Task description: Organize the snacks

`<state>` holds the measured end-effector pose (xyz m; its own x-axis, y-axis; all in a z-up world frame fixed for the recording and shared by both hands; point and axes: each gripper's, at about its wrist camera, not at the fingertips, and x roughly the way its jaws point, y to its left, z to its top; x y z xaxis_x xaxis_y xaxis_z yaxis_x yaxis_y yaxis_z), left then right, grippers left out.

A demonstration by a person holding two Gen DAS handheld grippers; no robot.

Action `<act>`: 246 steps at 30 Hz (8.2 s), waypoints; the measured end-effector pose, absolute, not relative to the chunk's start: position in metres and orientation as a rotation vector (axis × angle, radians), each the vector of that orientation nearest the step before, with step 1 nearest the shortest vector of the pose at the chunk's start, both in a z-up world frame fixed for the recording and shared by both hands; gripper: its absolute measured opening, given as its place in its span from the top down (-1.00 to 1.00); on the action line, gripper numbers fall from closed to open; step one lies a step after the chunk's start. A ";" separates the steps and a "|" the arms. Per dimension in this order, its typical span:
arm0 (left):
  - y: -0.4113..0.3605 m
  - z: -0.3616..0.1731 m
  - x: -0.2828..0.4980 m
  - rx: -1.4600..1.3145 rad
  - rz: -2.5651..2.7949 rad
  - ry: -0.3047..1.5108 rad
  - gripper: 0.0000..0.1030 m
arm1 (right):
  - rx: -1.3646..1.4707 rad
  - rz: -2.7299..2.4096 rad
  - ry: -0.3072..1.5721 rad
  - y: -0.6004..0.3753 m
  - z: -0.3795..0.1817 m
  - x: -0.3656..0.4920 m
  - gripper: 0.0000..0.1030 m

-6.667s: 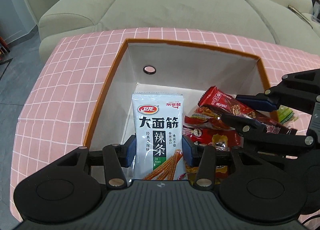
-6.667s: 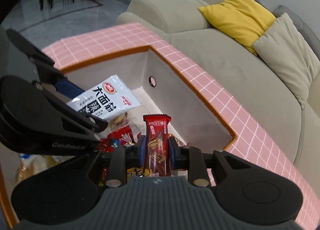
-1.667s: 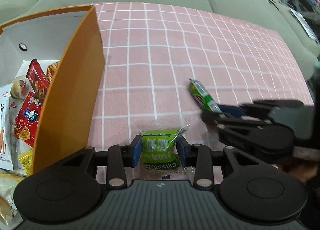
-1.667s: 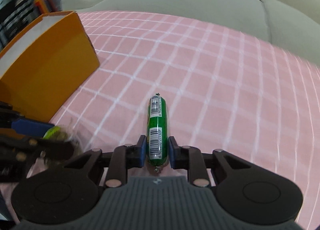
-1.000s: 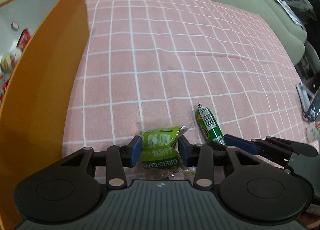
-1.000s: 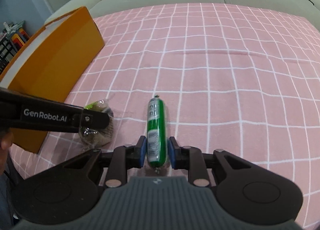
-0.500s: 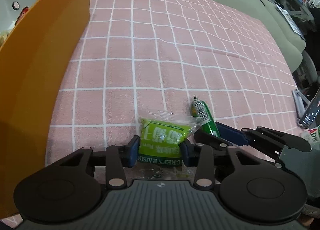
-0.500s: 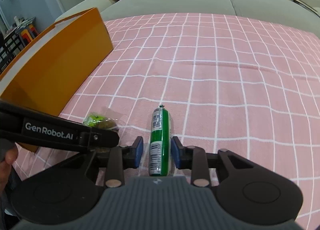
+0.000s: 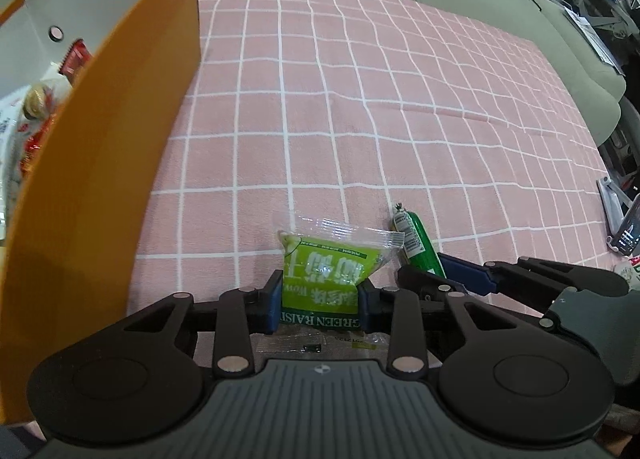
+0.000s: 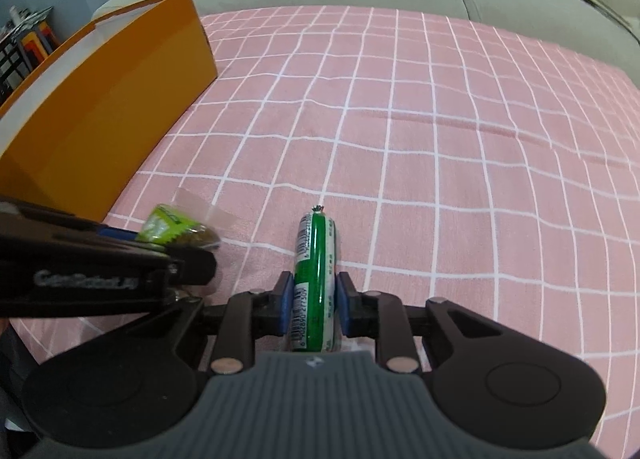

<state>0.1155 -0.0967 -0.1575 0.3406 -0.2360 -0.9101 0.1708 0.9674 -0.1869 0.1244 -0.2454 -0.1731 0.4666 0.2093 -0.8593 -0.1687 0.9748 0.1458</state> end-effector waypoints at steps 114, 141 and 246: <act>0.090 0.014 0.134 0.198 -0.040 0.784 -0.56 | -0.142 0.612 0.759 -0.061 0.035 0.212 -0.60; 0.059 -0.002 0.007 0.099 0.150 0.539 -0.62 | -0.061 0.419 0.525 -0.115 0.019 0.036 -0.92; 0.047 -0.026 0.013 0.066 0.182 0.726 -0.67 | -0.098 0.396 0.647 -0.112 -0.013 0.044 -0.92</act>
